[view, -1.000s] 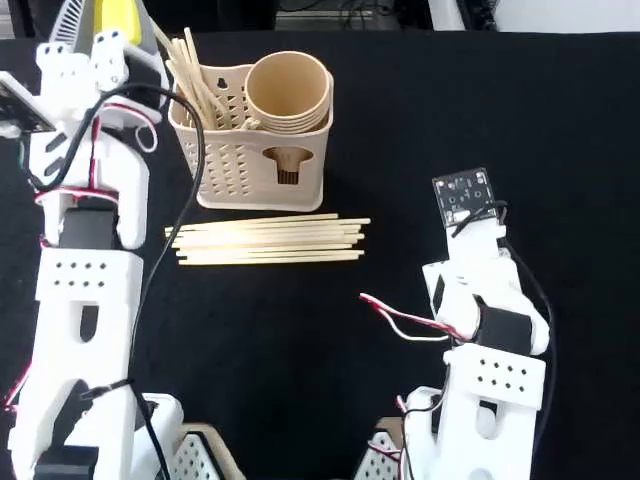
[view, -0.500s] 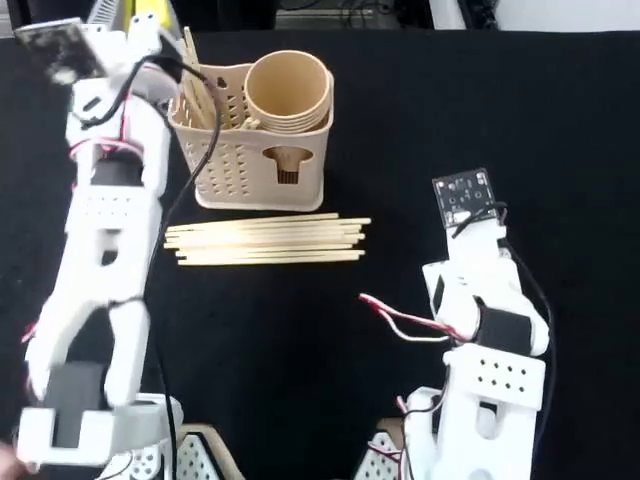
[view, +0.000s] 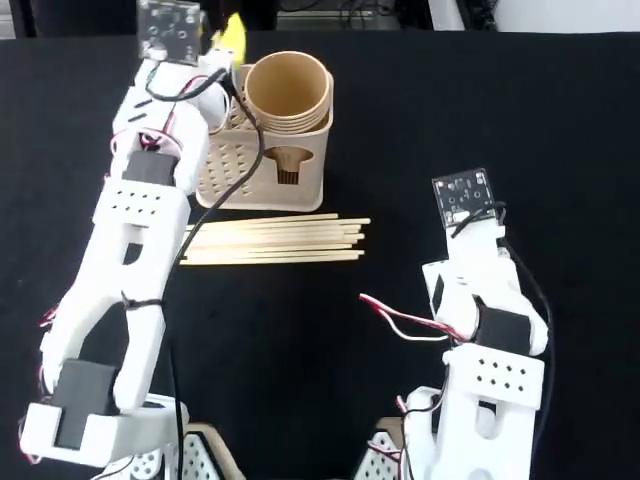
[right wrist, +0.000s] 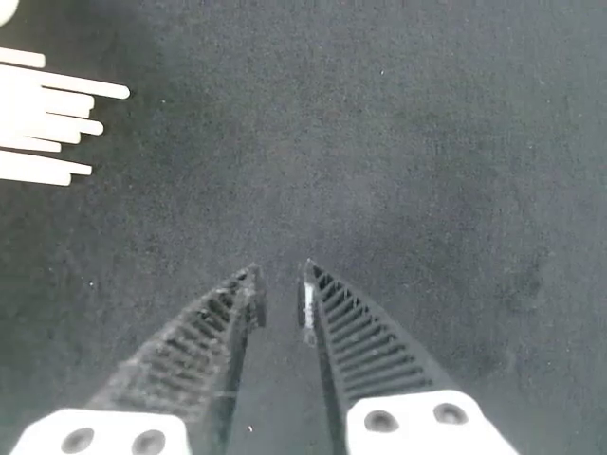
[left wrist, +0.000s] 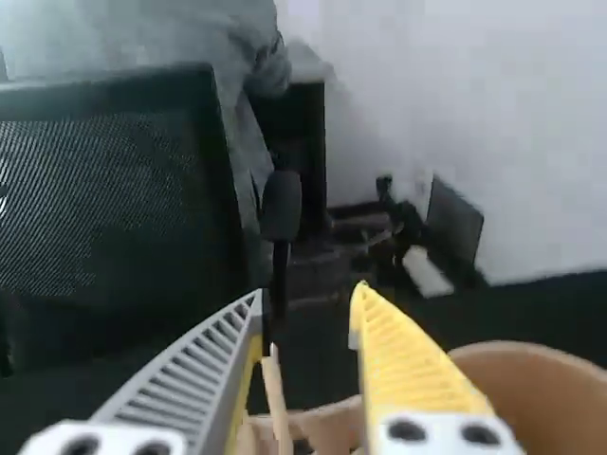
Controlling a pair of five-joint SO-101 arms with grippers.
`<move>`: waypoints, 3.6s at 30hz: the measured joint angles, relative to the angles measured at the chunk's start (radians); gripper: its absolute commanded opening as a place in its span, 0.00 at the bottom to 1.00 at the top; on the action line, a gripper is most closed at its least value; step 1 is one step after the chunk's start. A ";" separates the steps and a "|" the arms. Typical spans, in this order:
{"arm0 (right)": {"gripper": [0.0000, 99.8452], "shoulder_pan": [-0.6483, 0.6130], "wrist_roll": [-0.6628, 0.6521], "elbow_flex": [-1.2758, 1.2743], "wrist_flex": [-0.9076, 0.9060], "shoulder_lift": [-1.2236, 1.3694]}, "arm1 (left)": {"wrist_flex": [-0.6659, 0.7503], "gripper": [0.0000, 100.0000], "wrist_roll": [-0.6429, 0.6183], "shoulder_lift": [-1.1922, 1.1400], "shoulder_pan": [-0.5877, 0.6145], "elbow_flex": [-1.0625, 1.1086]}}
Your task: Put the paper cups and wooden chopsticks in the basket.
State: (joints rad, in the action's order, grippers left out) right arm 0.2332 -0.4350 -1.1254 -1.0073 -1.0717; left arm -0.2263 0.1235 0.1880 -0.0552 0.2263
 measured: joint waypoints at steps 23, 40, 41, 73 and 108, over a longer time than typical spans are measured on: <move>0.08 0.038 0.000 0.000 0.000 0.000 | -1.097 0.15 1.145 0.018 -0.327 0.133; 0.08 0.051 0.000 0.000 0.000 0.000 | -0.532 0.15 1.126 -0.338 -0.301 0.229; 0.08 0.051 0.000 0.000 0.000 0.000 | -0.543 0.15 1.102 -0.373 -0.299 0.190; 0.08 0.049 0.000 0.000 0.000 0.000 | -0.913 0.03 1.060 -0.466 -0.304 -0.002; 0.08 0.049 0.000 0.000 0.000 0.000 | 0.232 0.03 0.232 0.976 -0.161 0.658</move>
State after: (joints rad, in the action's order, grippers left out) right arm 0.2823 -0.4350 -1.1254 -1.0073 -1.0717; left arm 0.0054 0.3552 1.1638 -0.2163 0.8846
